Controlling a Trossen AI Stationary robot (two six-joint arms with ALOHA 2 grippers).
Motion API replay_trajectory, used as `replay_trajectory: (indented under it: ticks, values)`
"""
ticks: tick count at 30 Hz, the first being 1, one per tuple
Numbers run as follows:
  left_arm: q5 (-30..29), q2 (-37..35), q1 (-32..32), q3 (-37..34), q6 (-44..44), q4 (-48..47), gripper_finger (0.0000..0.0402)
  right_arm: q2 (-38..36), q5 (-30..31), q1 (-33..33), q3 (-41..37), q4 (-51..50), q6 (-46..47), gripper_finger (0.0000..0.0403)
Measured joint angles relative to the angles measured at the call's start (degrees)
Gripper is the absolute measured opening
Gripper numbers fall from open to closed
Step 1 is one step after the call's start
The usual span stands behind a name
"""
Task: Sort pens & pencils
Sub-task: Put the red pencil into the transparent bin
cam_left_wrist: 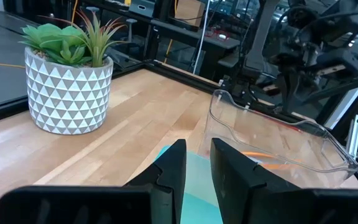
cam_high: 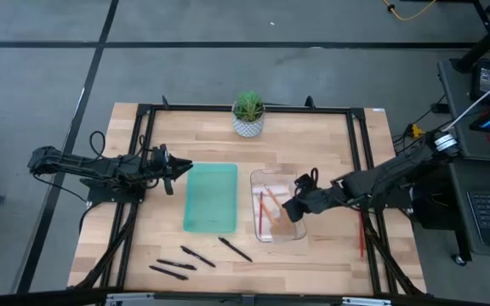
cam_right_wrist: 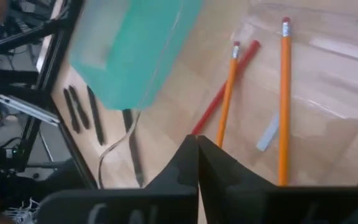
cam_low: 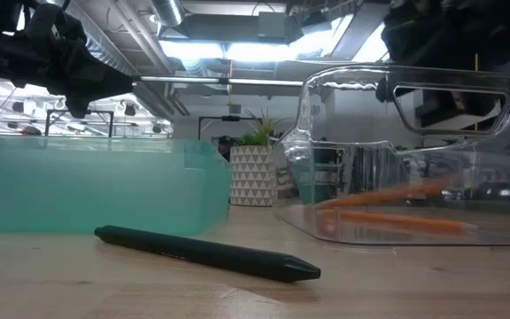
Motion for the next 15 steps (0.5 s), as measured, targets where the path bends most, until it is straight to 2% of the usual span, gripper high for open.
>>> replay_trajectory:
  ticks: [11, 15]
  values:
    - [-0.02, -0.01, 0.02, 0.02, -0.04, -0.02, 0.0069, -4.27, -0.31, -0.39, 0.0, -0.97, -6.86, 0.0007]
    - [-0.02, 0.0, 0.02, 0.0, -0.02, -0.02, 0.0069, -8.45, 0.33, -0.39, 0.0, -6.89, -7.53, 0.0008]
